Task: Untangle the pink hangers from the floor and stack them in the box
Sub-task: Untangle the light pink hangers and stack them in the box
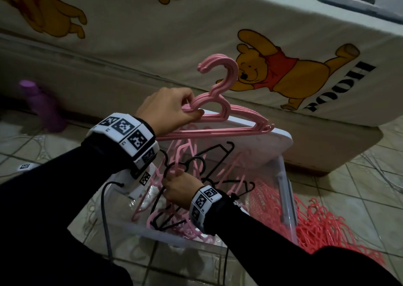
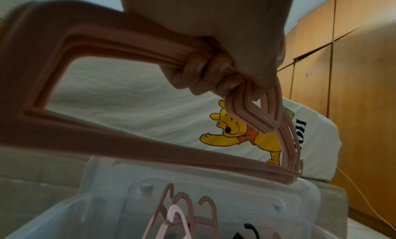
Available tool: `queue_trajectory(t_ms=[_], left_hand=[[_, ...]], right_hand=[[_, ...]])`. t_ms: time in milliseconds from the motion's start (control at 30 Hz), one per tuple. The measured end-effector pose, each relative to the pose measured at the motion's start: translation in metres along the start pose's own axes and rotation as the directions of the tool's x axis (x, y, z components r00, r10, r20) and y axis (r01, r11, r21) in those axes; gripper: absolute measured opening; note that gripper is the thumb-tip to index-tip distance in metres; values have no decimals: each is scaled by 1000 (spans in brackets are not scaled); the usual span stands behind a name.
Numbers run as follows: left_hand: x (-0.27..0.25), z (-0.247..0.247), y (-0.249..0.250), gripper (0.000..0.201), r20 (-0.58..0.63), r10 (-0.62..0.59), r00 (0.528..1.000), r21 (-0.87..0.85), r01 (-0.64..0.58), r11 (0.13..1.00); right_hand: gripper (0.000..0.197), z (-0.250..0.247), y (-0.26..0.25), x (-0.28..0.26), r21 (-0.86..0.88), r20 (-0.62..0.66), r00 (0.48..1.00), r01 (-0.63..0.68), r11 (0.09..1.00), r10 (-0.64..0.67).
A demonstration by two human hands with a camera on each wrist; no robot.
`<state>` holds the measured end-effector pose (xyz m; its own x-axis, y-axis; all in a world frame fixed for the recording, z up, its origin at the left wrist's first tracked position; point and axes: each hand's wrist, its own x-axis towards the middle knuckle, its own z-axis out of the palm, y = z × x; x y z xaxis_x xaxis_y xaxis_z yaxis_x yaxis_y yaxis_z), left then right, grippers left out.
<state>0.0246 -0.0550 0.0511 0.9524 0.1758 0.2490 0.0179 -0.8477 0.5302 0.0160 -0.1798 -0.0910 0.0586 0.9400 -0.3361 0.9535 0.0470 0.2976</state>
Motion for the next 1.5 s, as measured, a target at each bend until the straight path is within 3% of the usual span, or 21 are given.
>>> queue_trajectory(t_ms=[367,467,500,533,600,667,833,1000,1133,1300,1400,1500], left_hand=[[-2,1,-6,26,-6,-11,1000,18,11,1000],[-1,1,-7,28,-11,-18,1000,9,18,1000],[0,1,-7,28,-11,-18,1000,10,19,1000],[0,1,-7,29,-12,-18,1000,15,18,1000],[1,0,-7,29,-17,-13,1000,21,13,1000],[0,-1,-7,28,-31,-7,1000,19,8,1000],[1,-9,-8,29,-101,-24,995,-47,19,999],[0,-17,-8,36,-155,-54,986,-160,29,987],[-2,-21,-9,44,-154,-91,984,-205,58,977],[-5,-21,-9,48,-118,-100,988,-239,69,969],[-5,-19,-8,52,-98,-88,991,-265,59,962],[-5,-14,-4,64,-47,-71,996,-324,52,945]], right_hand=[[33,4,-6,25,-30,86,995,58,998,-55],[22,-4,-12,35,-44,134,991,24,999,-18],[16,-8,-13,40,-81,71,997,-11,997,16],[16,-9,-14,45,-105,27,1000,-1,994,4],[26,-10,-17,58,-79,91,996,23,997,-16],[31,-16,-19,67,-171,62,996,74,982,-64],[32,-38,-14,47,-27,-52,995,-91,995,90],[29,-62,14,-6,82,-78,970,-225,971,232],[33,-70,48,-58,225,-85,905,-389,893,416],[20,-70,86,-111,502,-50,745,-557,662,665],[17,-72,100,-131,671,-61,639,-543,505,767],[11,-74,107,-140,776,-149,553,-449,443,820]])
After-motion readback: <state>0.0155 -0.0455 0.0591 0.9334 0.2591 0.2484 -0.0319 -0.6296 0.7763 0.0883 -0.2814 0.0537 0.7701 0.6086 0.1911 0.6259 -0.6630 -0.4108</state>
